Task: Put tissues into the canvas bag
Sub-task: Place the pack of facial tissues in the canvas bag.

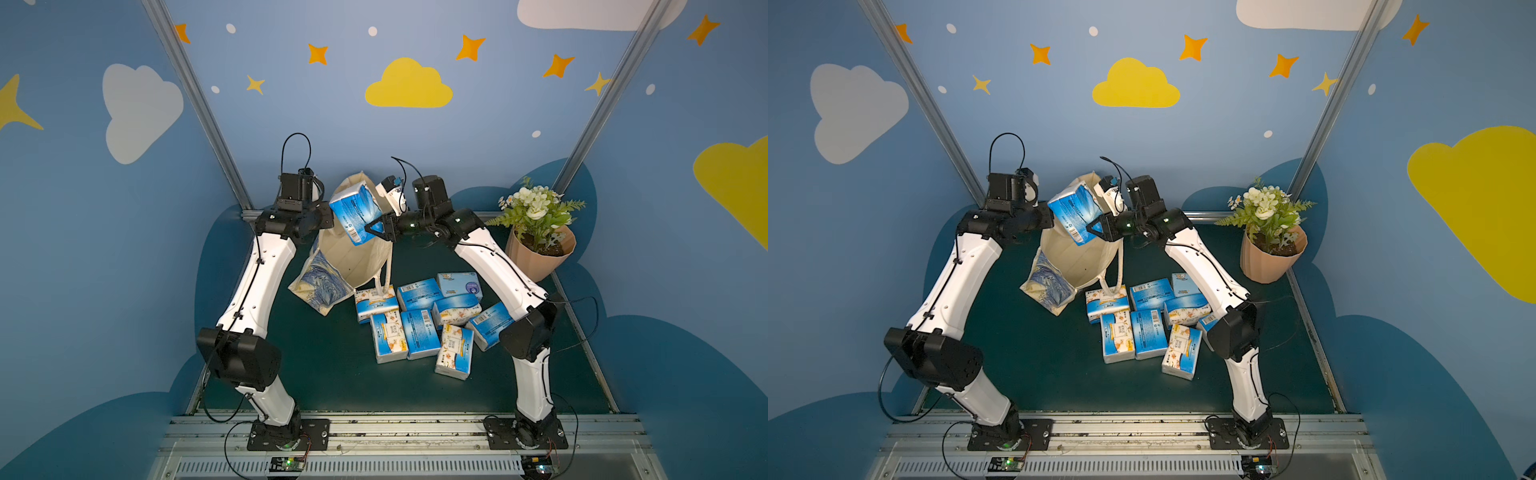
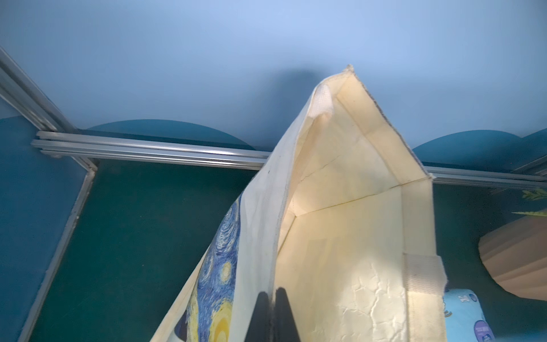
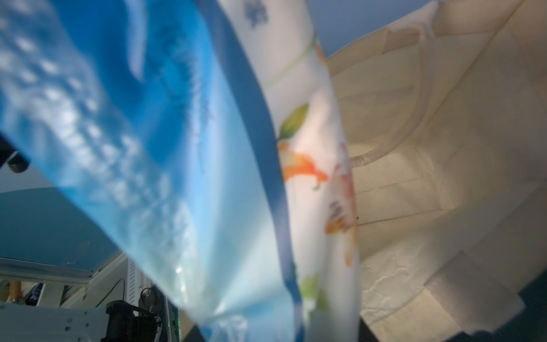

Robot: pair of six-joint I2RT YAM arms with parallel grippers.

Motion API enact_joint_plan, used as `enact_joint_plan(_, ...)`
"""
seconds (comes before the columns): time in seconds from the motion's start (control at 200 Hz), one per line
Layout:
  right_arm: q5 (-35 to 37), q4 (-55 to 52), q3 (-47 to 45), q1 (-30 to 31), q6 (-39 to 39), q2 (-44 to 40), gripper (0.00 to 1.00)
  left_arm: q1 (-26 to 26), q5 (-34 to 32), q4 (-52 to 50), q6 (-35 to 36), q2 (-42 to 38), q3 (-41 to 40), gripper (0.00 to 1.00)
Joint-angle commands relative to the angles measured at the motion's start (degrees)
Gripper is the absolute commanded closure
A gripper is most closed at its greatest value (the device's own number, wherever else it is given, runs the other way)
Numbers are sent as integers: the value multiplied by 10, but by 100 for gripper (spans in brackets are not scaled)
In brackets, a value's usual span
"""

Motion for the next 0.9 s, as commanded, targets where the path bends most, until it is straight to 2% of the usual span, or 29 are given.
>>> enact_joint_plan(0.0,130,-100,-56,-10,-23,23,77,-10,73,102,-3,-71,2,96)
enact_joint_plan(0.095,169,-118,-52,-10,-50,31,77,-11,75,104,0,-73,-3,96)
enact_joint_plan(0.225,203,-174,21,-9,-79,79,76,-12,96,109,-5,-70,-6,96)
enact_joint_plan(0.411,194,-179,73,-7,-80,109,74,-14,93,95,-1,-62,-8,96)
enact_joint_plan(0.686,176,-157,76,6,-83,104,67,-14,83,62,9,-33,-29,97)
enact_joint_plan(0.766,174,-150,77,7,-84,104,66,-12,59,64,8,-28,-30,96)
enact_joint_plan(0.866,172,-154,97,8,-86,117,66,-2,75,67,-7,-19,-25,97)
enact_joint_plan(0.896,171,-156,104,9,-87,121,65,2,101,69,-14,-16,-24,96)
